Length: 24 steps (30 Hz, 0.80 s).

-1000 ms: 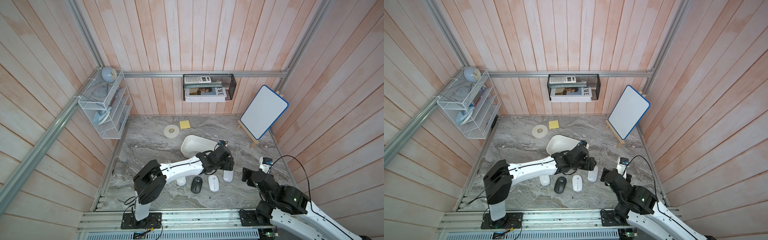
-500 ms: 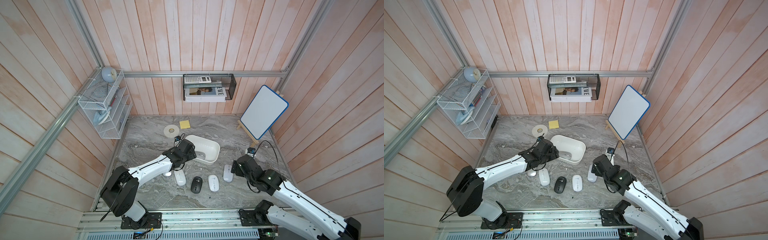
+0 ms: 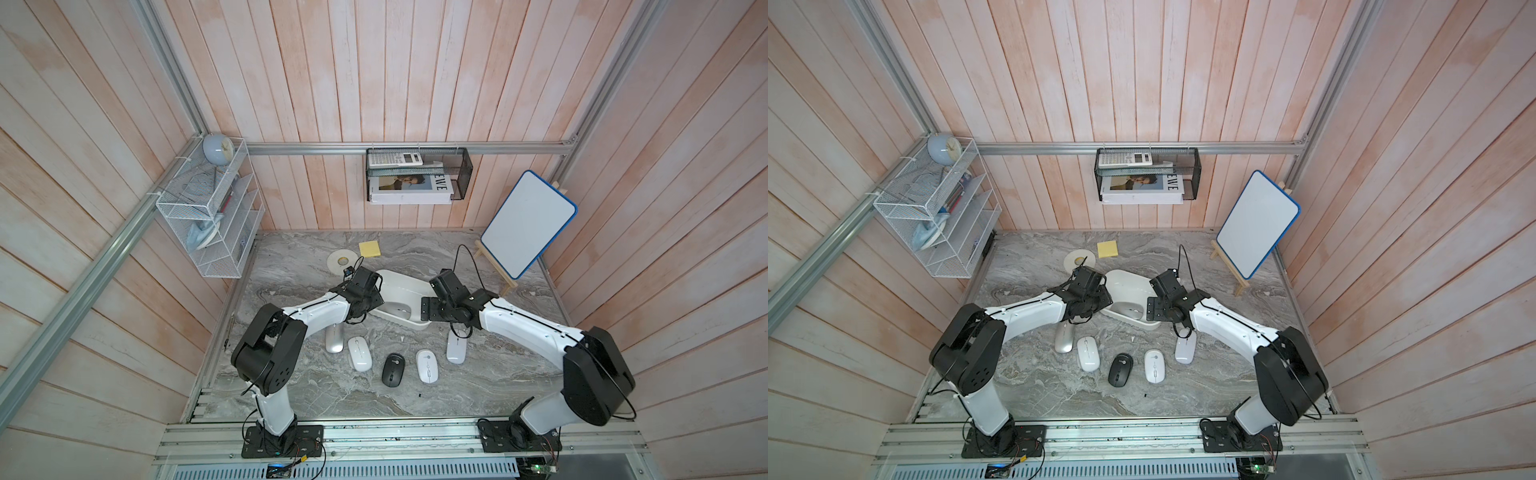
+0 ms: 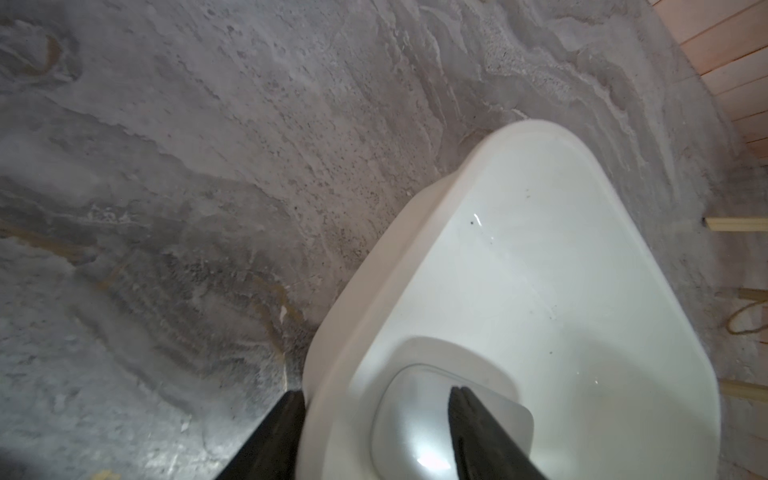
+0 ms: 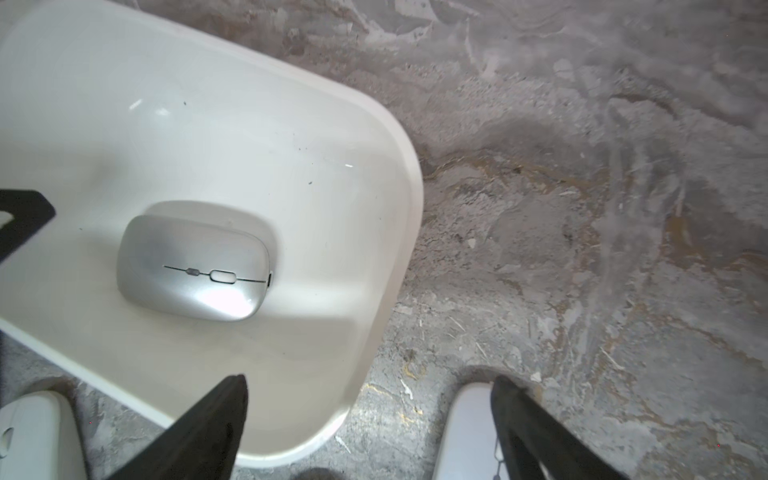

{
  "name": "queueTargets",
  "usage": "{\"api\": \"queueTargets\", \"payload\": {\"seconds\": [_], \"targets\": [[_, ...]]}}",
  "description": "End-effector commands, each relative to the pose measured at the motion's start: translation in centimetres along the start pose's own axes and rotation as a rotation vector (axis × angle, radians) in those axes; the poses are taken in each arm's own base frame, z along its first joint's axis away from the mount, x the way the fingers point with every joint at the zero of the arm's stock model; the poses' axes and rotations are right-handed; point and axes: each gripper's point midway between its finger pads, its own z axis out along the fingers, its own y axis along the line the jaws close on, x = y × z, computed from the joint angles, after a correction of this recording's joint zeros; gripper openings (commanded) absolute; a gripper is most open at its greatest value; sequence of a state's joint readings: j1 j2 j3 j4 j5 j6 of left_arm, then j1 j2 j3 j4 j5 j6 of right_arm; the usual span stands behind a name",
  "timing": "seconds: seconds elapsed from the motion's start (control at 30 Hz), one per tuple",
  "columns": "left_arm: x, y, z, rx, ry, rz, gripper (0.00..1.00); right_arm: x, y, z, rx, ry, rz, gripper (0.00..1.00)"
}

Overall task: Take out the mouse from the storage box
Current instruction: Pick up the mouse from the storage box.

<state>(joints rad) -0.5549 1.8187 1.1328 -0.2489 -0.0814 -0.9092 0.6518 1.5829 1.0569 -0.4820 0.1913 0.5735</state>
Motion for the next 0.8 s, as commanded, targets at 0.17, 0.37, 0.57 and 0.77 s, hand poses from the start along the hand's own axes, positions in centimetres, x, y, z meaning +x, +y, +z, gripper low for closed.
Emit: {"api": "queueTargets", "payload": {"seconds": [0.17,0.37,0.57,0.77], "targets": [[-2.4,-5.8,2.8,0.107,0.065,0.129,0.56,3.4,2.6,3.3,-0.05,0.176,-0.144,0.95],[-2.5,-8.0,4.6,0.158,0.105,0.167,0.56,4.9,7.7,2.6,-0.182,0.182,-0.162,0.96],[-2.6,-8.1,4.2,0.147,0.104,0.194,0.56,3.4,7.4,1.7,-0.174,0.141,-0.127,0.96],[-2.7,-8.4,3.4,0.135,0.083,0.218,0.52,1.2,5.1,1.4,-0.224,0.134,-0.017,0.95]]}}
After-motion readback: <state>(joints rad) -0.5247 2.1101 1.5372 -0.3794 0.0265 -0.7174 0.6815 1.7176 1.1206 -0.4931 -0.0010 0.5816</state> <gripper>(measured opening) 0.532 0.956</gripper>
